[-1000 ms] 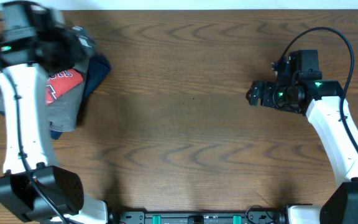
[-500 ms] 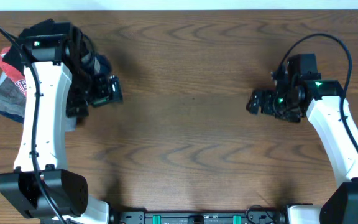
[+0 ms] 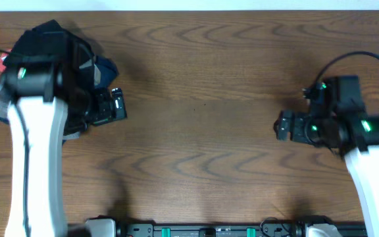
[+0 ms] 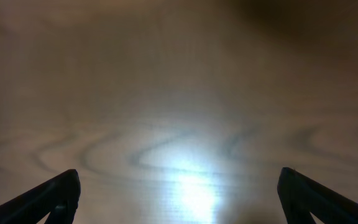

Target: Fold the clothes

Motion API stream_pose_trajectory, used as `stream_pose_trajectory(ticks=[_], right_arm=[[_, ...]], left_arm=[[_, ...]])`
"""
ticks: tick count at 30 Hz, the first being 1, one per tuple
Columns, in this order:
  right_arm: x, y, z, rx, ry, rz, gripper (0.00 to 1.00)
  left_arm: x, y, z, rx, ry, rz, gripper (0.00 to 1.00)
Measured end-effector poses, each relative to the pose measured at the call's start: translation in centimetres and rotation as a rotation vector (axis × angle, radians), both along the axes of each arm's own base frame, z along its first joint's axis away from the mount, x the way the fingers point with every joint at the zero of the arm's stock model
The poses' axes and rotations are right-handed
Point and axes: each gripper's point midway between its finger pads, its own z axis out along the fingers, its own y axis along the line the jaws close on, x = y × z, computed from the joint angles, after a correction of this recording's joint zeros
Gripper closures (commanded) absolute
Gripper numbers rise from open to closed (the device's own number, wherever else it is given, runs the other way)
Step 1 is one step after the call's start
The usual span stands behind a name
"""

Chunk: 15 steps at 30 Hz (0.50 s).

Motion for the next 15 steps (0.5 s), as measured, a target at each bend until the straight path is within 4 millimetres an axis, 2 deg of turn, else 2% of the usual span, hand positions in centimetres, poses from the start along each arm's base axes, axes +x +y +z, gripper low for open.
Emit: stream_pose_trajectory(ticks=[3, 5, 6, 9, 12, 15], right_arm=[[-1.0, -0.8, 4.7, -0.038, -0.229, -0.02, 0.01], [-2.3, -1.6, 7.6, -0.062, -0.376, -0.048, 0.01], [-3.1, -2.0, 8.8, -0.071, -0.437, -0.064, 0.01], [-5.4, -3.1, 11.2, -0.091, -0.569, -0.105, 0.01], [-6.8, -3.6, 12.1, -0.102, -0.624, -0.126, 0.01], [-7.5, -3.9, 11.5, -0.113, -0.61, -0.134, 0.01]], left_arm=[[-0.8, -0.2, 3.7, 0.026, -0.253, 0.006, 0.02], [-1.7, -0.2, 6.0, 0.034, -0.429, 0.018, 0.02], [-2.4, -0.2, 7.1, 0.033, -0.521, 0.022, 0.02], [-4.8, 0.1, 8.7, 0.026, -0.709, 0.045, 0.02], [-6.7, 0.4, 8.2, 0.026, -0.786, 0.056, 0.02], [-7.4, 0.5, 6.1, 0.03, -0.765, 0.06, 0.02]])
